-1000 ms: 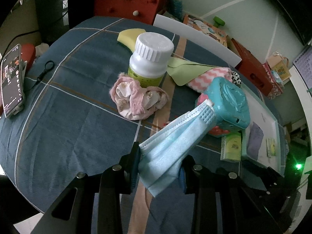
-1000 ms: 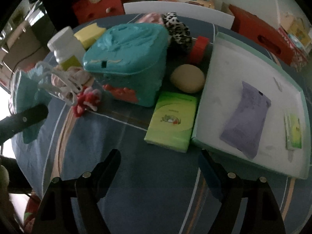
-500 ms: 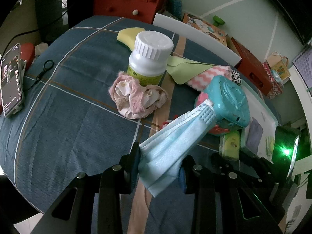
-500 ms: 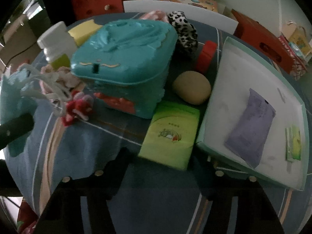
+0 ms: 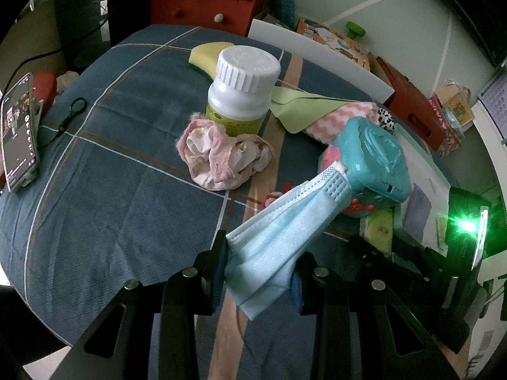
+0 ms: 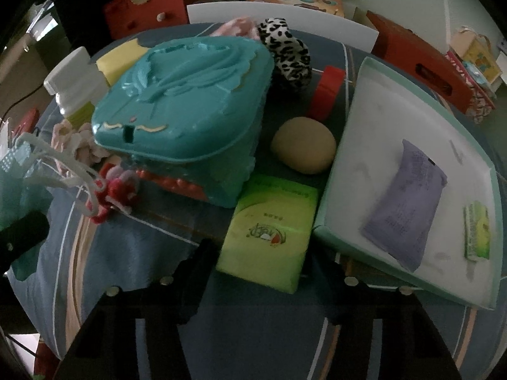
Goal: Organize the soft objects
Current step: 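Hold the mask in the left tool while the right tool grasps a white tissue pack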
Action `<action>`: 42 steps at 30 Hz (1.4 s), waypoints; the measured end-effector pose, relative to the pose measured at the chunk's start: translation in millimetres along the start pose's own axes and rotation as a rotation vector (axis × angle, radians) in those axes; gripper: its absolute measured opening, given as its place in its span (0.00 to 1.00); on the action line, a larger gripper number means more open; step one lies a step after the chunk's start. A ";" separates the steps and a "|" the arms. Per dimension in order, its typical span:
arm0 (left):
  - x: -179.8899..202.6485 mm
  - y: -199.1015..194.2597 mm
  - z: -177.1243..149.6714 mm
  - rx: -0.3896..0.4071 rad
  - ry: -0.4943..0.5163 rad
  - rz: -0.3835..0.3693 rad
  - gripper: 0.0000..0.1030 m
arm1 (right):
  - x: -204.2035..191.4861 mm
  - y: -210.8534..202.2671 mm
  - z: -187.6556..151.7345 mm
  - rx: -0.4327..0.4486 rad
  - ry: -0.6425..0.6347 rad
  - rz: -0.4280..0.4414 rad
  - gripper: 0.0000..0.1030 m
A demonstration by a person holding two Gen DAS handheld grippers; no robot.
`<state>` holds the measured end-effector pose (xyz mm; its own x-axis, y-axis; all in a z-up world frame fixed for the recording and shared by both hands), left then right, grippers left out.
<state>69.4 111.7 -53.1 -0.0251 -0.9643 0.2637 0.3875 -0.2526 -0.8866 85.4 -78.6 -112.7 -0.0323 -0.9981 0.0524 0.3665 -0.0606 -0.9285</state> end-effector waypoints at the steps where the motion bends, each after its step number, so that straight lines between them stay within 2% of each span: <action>1: 0.1 0.2 0.0 -0.001 0.001 0.001 0.34 | 1.2 -0.3 0.5 0.001 0.004 0.006 0.55; 18: 3.9 3.4 -1.7 -0.005 0.020 0.039 0.34 | 2.7 -12.0 -13.3 0.005 0.001 0.032 0.54; 24: 6.6 1.5 -1.9 0.004 0.022 0.062 0.34 | 8.7 -27.1 -10.6 0.038 0.021 0.049 0.52; 31: 18.9 -11.5 2.3 0.045 0.042 0.065 0.34 | 25.5 -57.5 -5.6 0.117 0.069 0.066 0.49; 42: 31.7 -1.0 -4.3 0.016 0.075 0.083 0.34 | 24.4 -44.9 -16.8 0.070 0.035 0.063 0.49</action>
<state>64.3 81.1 -45.5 -0.0610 -0.9852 0.1600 0.4058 -0.1709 -0.8978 52.5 -100.1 -75.9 -0.0395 -0.9990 -0.0194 0.4332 0.0004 -0.9013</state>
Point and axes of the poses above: each gripper's, at about its wrist camera, not at the fingertips, and y roughly the way its jaws point, x to its right, z to its top, the point moved 6 cm from there along y, roughly the way its jaws point, and after that the axes turned 2 degrees about -y, right-handed, at the moved point
